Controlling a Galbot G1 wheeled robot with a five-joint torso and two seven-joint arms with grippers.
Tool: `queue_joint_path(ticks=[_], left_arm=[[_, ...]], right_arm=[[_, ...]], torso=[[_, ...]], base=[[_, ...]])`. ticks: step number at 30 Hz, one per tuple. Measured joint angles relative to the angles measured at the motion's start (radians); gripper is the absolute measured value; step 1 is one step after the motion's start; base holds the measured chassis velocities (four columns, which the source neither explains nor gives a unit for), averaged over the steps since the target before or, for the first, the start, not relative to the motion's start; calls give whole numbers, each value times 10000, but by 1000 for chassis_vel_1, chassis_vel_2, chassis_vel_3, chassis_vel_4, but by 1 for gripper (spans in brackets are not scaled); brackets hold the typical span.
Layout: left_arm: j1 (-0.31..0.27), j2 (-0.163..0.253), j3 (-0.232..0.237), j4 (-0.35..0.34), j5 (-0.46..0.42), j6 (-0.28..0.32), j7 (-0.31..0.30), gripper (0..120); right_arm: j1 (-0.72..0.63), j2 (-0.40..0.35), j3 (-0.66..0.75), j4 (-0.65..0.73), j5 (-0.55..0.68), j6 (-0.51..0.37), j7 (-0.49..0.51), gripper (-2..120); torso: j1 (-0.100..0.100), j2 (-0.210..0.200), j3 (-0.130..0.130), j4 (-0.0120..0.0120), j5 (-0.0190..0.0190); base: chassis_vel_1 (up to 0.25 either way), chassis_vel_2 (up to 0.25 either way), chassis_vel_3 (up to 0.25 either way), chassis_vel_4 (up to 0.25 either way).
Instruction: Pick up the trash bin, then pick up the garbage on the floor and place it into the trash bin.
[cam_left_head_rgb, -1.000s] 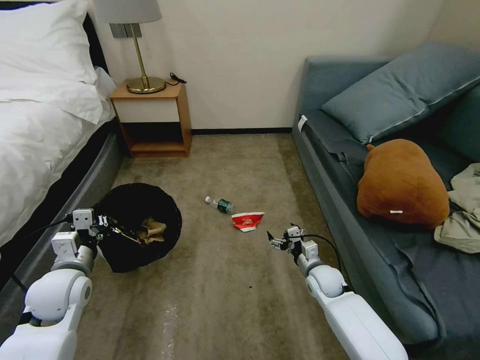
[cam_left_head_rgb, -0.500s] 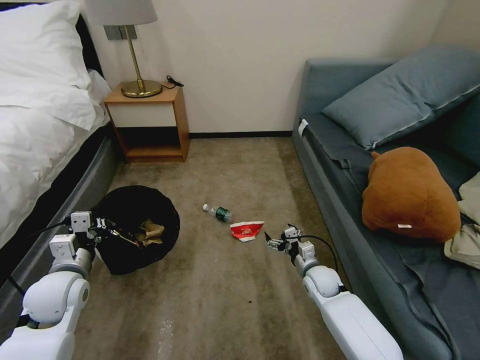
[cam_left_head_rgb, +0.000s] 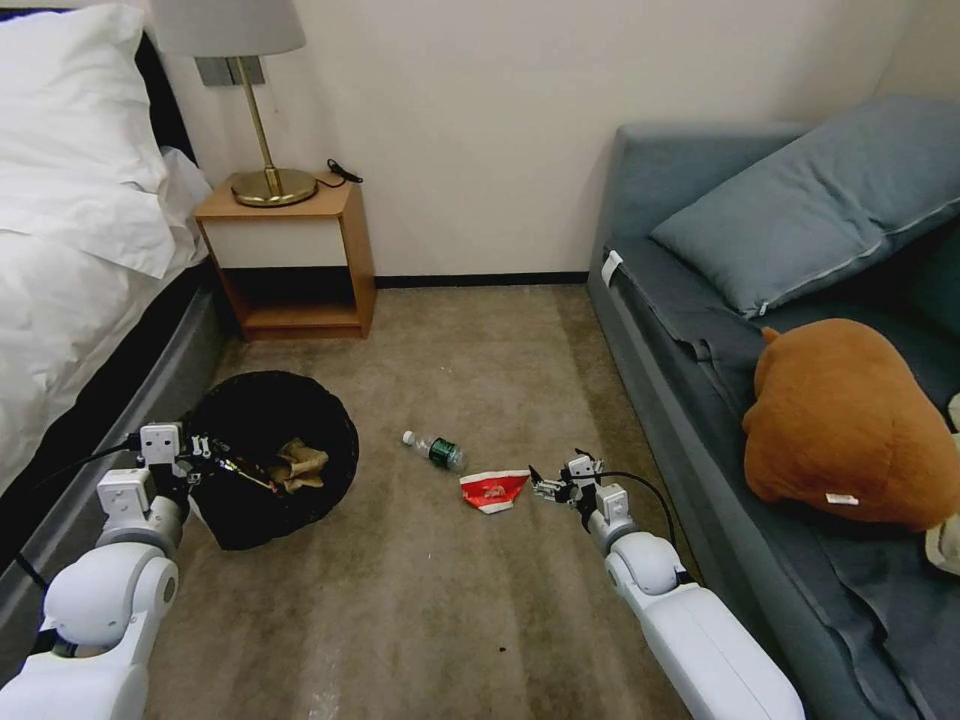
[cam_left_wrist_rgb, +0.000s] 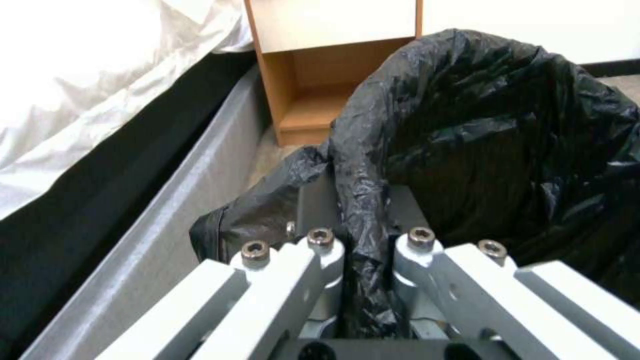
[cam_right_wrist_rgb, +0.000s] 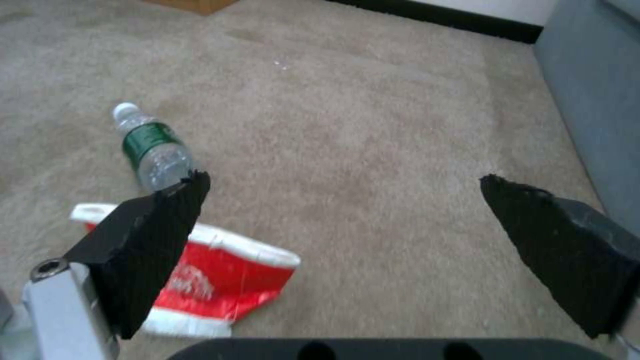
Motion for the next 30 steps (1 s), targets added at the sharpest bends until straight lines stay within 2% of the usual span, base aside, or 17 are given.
queue_joint_path(ticks=[22, 30], left_arm=[[106, -5, -14, 113, -31, -146, 60, 4], [103, 27, -153, 204, -155, -189, 81, 4]], right_arm=[[-85, 122, -72, -87, -198, 41, 0, 100], [-92, 197, -287, -200, -329, 43, 28, 100]], torso=[[0, 0, 0, 1, 0], [0, 0, 0, -1, -1]], base=[[-118, 122, 118, -118], [-123, 100, 117, -126]])
